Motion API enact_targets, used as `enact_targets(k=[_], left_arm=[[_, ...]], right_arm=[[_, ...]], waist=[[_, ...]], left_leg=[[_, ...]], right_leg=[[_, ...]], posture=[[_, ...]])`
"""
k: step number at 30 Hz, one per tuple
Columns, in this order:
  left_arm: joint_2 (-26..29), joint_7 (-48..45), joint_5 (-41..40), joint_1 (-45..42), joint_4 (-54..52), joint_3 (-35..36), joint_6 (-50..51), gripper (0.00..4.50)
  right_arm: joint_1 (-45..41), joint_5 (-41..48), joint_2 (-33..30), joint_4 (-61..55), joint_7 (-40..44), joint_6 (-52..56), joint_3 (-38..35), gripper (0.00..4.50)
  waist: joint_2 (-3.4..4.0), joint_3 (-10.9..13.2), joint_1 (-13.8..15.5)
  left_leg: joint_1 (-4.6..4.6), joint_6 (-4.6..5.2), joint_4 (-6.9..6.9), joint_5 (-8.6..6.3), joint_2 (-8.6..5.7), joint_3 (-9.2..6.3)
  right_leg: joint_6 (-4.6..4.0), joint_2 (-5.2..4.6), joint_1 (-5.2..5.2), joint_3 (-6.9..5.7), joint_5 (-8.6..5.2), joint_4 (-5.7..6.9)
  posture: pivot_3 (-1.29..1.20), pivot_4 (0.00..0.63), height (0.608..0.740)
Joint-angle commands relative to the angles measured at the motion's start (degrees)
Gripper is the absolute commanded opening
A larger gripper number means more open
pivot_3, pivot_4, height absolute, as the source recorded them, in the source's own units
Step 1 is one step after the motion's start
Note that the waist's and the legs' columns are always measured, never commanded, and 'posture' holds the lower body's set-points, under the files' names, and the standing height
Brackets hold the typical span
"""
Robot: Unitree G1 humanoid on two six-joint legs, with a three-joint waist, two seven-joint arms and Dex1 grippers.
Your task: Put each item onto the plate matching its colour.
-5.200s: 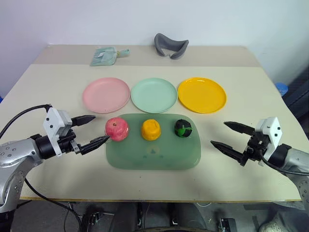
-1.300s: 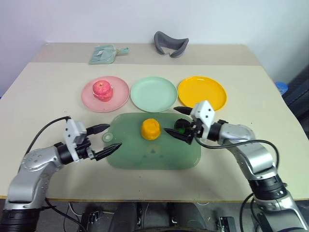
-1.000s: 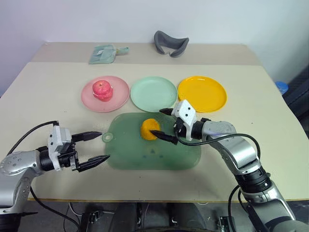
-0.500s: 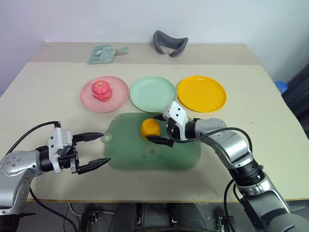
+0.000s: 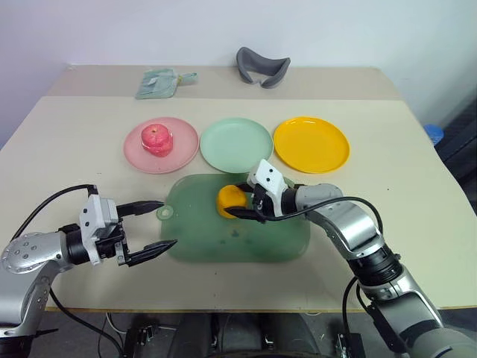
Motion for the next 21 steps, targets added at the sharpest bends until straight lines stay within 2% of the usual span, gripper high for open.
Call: enact_targets(k=[1,3,5,7,9,12,15,18,21], left_arm=[[-0.7,1.7,-1.6,-0.8,-2.2,0.4,0.9,4.50],[-1.1,2.4,-1.8,-1.3,-2.5,0.2,1.4,4.50],[-1.8,3.7,-2.0,-2.1,-2.9,-0.3,1.9,4.50],[-2.3,4.6,-1.7,-2.9,-3.0,-0.8,2.2,4.50],[-2.7,5.4,-1.0,-3.8,-3.0,-1.5,2.0,4.50],[-5.1,9.4,-0.8,-7.4,-4.3,-4.1,3.1,4.50],[-6.0,11.3,-0.9,-8.8,-5.6,-5.2,4.0,4.50],[-6.0,12.5,-1.2,-9.3,-6.6,-5.1,4.7,4.50],[-5.6,13.0,-1.4,-9.2,-7.3,-4.7,5.1,4.50]], right_arm=[[-4.2,4.7,-0.3,-4.4,-0.9,2.0,-8.5,2.78],[-7.1,6.6,-0.3,-2.4,-2.2,1.7,-13.7,2.78],[-13.0,5.2,-1.9,6.9,-5.9,-2.5,-20.0,2.78],[-16.9,3.4,-3.5,15.6,-7.9,-6.8,-22.8,2.78],[-19.2,1.7,-4.5,23.2,-8.6,-11.0,-23.4,2.78],[-24.0,-3.8,-4.9,45.4,-12.8,-24.3,-23.8,2.78],[-27.3,-6.8,-4.3,59.7,-14.5,-32.4,-23.4,2.78],[-29.5,-8.6,-2.9,70.5,-14.9,-37.0,-23.2,2.78],[-30.5,-9.4,-1.9,76.2,-13.8,-39.4,-23.1,2.78]], waist=[[0.00,0.0,0.0],[0.01,0.0,0.0],[0.02,0.0,0.0],[0.02,0.0,0.2],[0.01,0.0,0.3],[0.00,0.0,-0.1],[0.08,0.0,-0.7],[0.25,0.2,-1.5],[0.25,0.2,-2.4]], left_leg=[[0.00,0.00,0.00,0.00,0.00,0.00],[0.00,0.00,0.00,0.00,0.00,0.00],[0.00,0.00,0.00,0.00,-0.01,0.00],[0.00,-0.01,0.03,0.00,-0.03,0.00],[0.00,-0.01,0.01,0.00,-0.04,0.00],[0.00,0.00,-0.03,0.00,-0.04,0.08],[0.00,-0.01,0.00,0.01,-0.02,0.18],[-0.05,-0.02,-0.03,0.02,0.01,0.23],[-0.05,-0.04,-0.04,0.03,0.08,0.27]], right_leg=[[0.00,0.00,0.00,0.00,0.00,0.00],[0.00,0.00,-0.01,0.00,0.00,0.00],[0.00,0.00,0.00,0.00,0.00,0.00],[0.01,0.00,0.03,-0.01,0.01,0.00],[0.01,0.00,0.03,-0.02,0.01,-0.01],[0.01,0.00,0.02,-0.02,0.00,-0.03],[0.01,0.06,0.00,0.02,0.01,0.01],[0.01,0.10,-0.11,0.05,0.00,0.05],[0.01,0.17,-0.14,0.07,0.00,0.07]], posture=[[0.00,0.150,0.740],[0.00,0.150,0.740],[0.00,0.150,0.740],[0.00,0.150,0.740],[0.00,0.150,0.740],[0.00,0.150,0.740],[0.00,0.150,0.740],[0.00,0.150,0.740],[0.00,0.150,0.740]])
